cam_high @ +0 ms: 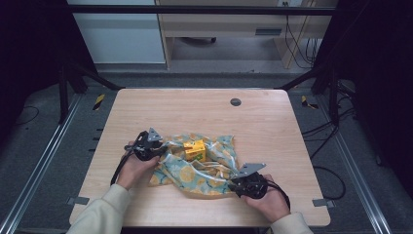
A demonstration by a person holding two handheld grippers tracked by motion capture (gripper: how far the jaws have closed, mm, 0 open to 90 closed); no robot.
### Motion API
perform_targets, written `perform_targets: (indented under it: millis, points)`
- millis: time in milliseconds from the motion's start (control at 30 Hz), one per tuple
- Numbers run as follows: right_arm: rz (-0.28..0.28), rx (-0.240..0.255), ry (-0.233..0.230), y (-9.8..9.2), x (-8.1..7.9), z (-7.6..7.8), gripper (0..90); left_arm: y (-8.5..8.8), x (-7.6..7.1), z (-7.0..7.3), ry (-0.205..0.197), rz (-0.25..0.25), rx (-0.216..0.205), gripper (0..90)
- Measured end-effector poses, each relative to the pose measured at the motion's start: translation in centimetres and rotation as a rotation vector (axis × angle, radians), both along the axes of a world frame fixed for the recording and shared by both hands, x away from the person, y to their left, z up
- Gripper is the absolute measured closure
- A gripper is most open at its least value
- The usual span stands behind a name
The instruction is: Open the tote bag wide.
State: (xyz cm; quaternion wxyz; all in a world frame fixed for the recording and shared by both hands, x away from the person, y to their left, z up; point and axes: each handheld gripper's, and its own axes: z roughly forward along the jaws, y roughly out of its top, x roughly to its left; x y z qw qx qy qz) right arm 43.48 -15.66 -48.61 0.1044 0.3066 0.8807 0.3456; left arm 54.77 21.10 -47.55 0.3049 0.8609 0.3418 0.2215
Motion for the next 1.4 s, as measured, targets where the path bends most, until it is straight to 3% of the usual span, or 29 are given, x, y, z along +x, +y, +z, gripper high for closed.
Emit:
perform_targets:
  millis: [67, 100, 167, 200, 233, 367, 400, 467, 667, 733, 800, 1000, 1100, 1267, 1400]
  points:
    - [-0.023, 0.016, -0.039, 0.1, -0.3, 0.8, 44.7, 0.3, -0.6, 1.1, -0.032, -0.004, -0.033, 53.9]
    - [-0.023, 0.016, -0.039, 0.1, -0.3, 0.8, 44.7, 0.3, -0.6, 1.1, -0.032, -0.004, -0.033, 50.9]
    - [-0.033, 0.034, -0.082, -0.1, -0.7, 1.5, 36.6, 0.3, -1.1, 2.0, -0.056, -0.015, -0.041, 47.3]
    - [-0.045, 0.079, -0.111, -0.4, -1.0, 2.5, 29.4, 0.3, -1.6, 3.2, -0.077, -0.026, -0.058, 41.5]
    - [-0.045, 0.079, -0.111, -0.4, -1.0, 2.5, 29.4, 0.3, -1.6, 3.2, -0.077, -0.026, -0.058, 38.3]
    - [-0.072, 0.13, -0.155, -1.4, -1.1, 4.9, 19.3, 0.8, -2.6, 5.5, -0.114, -0.024, -0.084, 30.7]
    - [-0.11, 0.137, -0.183, -2.0, -1.0, 6.0, 16.5, 1.0, -2.8, 5.9, -0.125, -0.023, -0.095, 26.4]
    - [-0.128, 0.132, -0.192, -2.4, -0.8, 6.5, 15.3, 1.4, -3.4, 6.7, -0.137, -0.018, -0.107, 24.8]
    - [-0.266, 0.114, -0.211, -5.0, 0.9, 7.9, 10.0, 3.6, -4.6, 7.2, -0.118, 0.006, -0.104, 16.8]
    - [-0.322, 0.114, -0.202, -6.3, 1.7, 7.9, 8.1, 5.0, -5.0, 6.9, -0.103, 0.027, -0.101, 14.2]
    - [-0.341, 0.116, -0.196, -6.7, 2.0, 7.8, 7.7, 5.5, -5.0, 6.7, -0.097, 0.038, -0.097, 13.6]
    - [-0.45, 0.105, -0.182, -8.8, 4.2, 6.2, 6.6, 9.0, -4.8, 5.9, -0.081, 0.131, -0.141, 10.2]
    - [-0.479, 0.106, -0.176, -9.3, 4.8, 5.7, 7.1, 9.8, -4.7, 5.5, -0.073, 0.149, -0.154, 9.5]
    - [-0.589, 0.075, -0.134, -10.8, 6.2, 4.1, 9.5, 11.5, -4.5, 4.5, -0.046, 0.181, -0.149, 8.1]
    - [-0.613, 0.065, -0.117, -11.4, 6.4, 3.1, 9.9, 12.7, -4.1, 3.6, -0.013, 0.221, -0.137, 8.1]
